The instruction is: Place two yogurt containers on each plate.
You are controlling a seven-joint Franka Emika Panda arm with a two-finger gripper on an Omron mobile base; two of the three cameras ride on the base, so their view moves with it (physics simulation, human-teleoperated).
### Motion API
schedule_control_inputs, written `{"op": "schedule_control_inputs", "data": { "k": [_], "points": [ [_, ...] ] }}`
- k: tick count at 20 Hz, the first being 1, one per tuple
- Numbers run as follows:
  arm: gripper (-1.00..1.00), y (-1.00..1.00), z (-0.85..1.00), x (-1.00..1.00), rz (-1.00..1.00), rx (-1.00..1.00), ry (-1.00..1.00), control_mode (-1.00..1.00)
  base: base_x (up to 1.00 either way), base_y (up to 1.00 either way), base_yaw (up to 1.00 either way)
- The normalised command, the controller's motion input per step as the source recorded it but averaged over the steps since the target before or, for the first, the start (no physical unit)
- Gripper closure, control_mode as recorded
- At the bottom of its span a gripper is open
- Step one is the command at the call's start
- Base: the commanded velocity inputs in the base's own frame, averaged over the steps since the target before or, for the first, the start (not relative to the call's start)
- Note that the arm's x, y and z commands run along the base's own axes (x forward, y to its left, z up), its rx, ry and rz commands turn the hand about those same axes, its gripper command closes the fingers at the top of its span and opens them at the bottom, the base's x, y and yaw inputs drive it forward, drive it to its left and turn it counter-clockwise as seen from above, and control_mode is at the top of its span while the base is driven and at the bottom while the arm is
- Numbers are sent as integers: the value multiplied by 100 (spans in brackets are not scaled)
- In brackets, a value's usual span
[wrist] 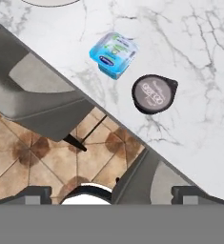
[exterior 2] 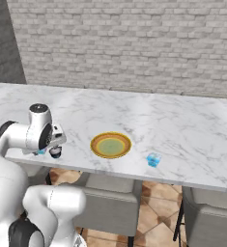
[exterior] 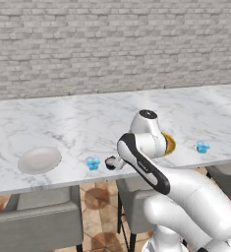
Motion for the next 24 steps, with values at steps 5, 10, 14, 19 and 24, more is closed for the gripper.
{"op": "schedule_control_inputs", "data": {
  "k": [5, 10, 14, 19, 24],
  "points": [
    [-100, 0, -10, 37, 6, 0, 0, -100, 0, 0, 0],
    [-100, 5, -17, 18, 2, 0, 0, -100, 0, 0, 0],
    [-100, 12, -24, 8, 1, -2, 0, -100, 0, 0, 0],
    [-100, 11, -19, 12, 0, -1, 0, -100, 0, 0, 0],
    [-100, 0, -13, 20, 0, 0, 0, -100, 0, 0, 0]
  ]
}}
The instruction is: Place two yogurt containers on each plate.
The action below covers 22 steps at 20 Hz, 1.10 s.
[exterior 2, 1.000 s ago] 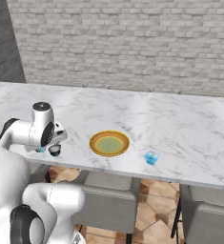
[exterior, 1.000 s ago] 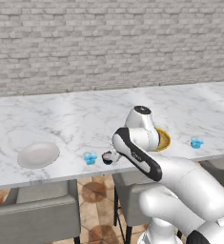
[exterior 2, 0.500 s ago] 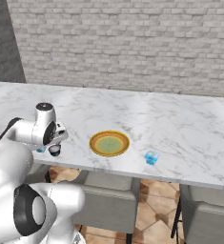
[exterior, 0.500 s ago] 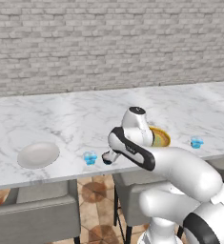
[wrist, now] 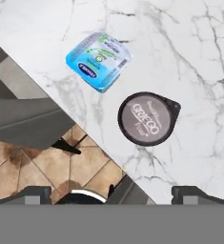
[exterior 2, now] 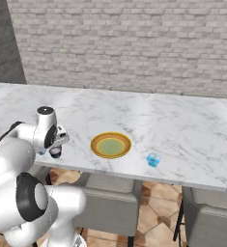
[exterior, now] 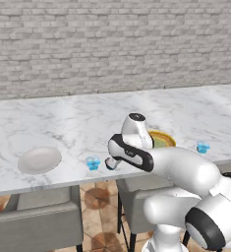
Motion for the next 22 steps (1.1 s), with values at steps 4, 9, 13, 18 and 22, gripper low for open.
{"op": "schedule_control_inputs", "data": {
  "k": [4, 9, 13, 18, 22],
  "points": [
    [-100, 0, -14, 28, 0, 0, 0, -100, 0, 0, 0],
    [-100, 9, -15, 25, 0, 0, 0, -100, 0, 0, 0],
    [-100, 13, -14, 21, 0, 0, 0, -100, 0, 0, 0],
    [-100, 10, -11, 22, 0, 0, 0, -100, 0, 0, 0],
    [-100, 0, -9, 12, 0, 0, 1, -100, 0, 0, 0]
  ]
}}
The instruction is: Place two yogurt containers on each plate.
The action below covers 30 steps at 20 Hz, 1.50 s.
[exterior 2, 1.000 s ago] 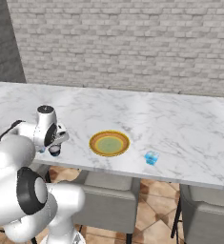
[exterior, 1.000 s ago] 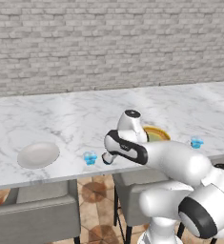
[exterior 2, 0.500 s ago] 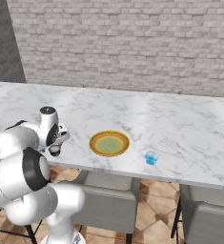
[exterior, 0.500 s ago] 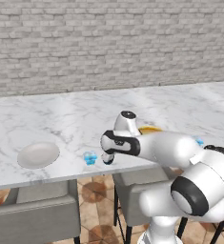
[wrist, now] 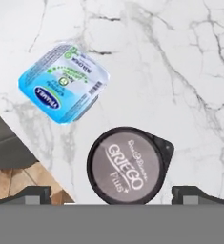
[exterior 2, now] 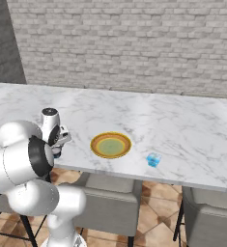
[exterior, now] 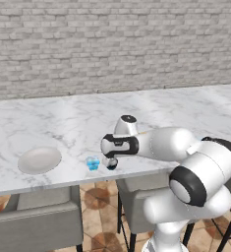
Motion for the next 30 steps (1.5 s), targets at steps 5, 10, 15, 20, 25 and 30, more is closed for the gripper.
{"op": "schedule_control_inputs", "data": {
  "k": [5, 10, 15, 20, 25, 30],
  "points": [
    [-100, 0, -13, 9, 0, 0, 1, -100, 0, 0, 0],
    [-100, 0, -19, 1, 0, 0, 1, -100, 0, 0, 0],
    [-100, 0, -18, 2, 0, 0, 0, -100, 0, 0, 0],
    [-100, 0, -8, 8, 0, 0, 1, -100, 0, 0, 0],
    [-100, 0, -8, 11, 0, 0, 2, -100, 0, 0, 0],
    [-100, 0, -17, 2, 0, 0, 0, -100, 0, 0, 0]
  ]
}}
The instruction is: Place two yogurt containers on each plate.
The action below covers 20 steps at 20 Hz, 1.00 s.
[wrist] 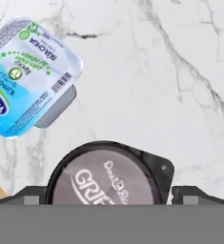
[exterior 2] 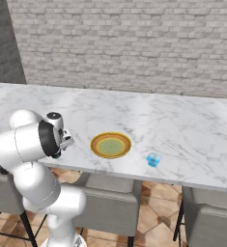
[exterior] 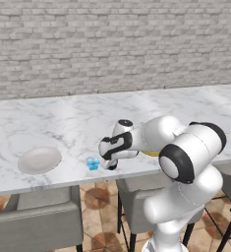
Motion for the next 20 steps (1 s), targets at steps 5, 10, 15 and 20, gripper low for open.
{"op": "schedule_control_inputs", "data": {
  "k": [5, 10, 15, 20],
  "points": [
    [-100, 0, -20, 0, 0, 0, 0, -100, 0, 0, 0],
    [-100, 0, -21, 0, 0, 0, 0, -100, 0, 0, 0],
    [-100, 0, -13, 0, 0, 0, 0, -100, 0, 0, 0],
    [100, -2, -8, 0, 0, 0, 0, -100, 0, 0, 0]
  ]
}}
